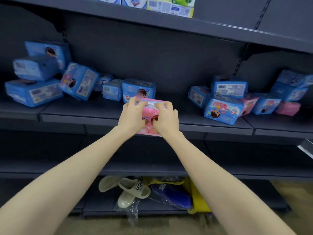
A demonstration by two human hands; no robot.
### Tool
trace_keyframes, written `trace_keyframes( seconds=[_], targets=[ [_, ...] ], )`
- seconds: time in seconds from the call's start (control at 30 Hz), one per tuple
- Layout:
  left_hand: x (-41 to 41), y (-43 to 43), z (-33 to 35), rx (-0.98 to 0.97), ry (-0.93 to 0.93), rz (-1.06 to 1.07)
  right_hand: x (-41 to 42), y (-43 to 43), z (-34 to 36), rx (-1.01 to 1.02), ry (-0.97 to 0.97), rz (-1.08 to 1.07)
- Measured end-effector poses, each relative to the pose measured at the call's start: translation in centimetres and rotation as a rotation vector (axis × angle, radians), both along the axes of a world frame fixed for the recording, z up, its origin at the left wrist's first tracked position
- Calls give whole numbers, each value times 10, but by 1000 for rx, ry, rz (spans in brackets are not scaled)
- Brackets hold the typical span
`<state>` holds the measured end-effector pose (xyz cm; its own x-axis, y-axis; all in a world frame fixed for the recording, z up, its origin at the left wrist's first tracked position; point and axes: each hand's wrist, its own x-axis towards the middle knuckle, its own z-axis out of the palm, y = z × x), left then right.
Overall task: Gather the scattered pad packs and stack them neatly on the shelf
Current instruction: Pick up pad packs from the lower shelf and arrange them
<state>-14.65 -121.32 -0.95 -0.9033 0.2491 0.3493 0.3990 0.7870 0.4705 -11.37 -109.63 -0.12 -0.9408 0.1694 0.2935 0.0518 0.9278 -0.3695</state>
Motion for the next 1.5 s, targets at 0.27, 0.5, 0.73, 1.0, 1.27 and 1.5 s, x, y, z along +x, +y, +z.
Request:
trace_keyframes(
  seconds=[0.27, 0.5, 0.73, 1.0, 1.27, 1.5],
  targets=[
    [41, -91, -19, 15, -9, 160, 13, -84, -17, -5, -30, 188],
    [69, -181, -26, 35, -31, 385, 11, -176, -29, -5, -39, 411],
    [92, -266, -39, 67, -59, 633, 7, -270, -43, 4, -77, 627],
    [106, -354, -53, 33, -101, 903, -9, -377, -57, 14, -124, 895],
    [110, -423, -45, 51, -89, 1124, -27, -465, -51, 13, -102, 1133],
    [107, -469, -42, 46, -80, 1286, -40, -526, -48, 3, -85, 1295]
  ],
)
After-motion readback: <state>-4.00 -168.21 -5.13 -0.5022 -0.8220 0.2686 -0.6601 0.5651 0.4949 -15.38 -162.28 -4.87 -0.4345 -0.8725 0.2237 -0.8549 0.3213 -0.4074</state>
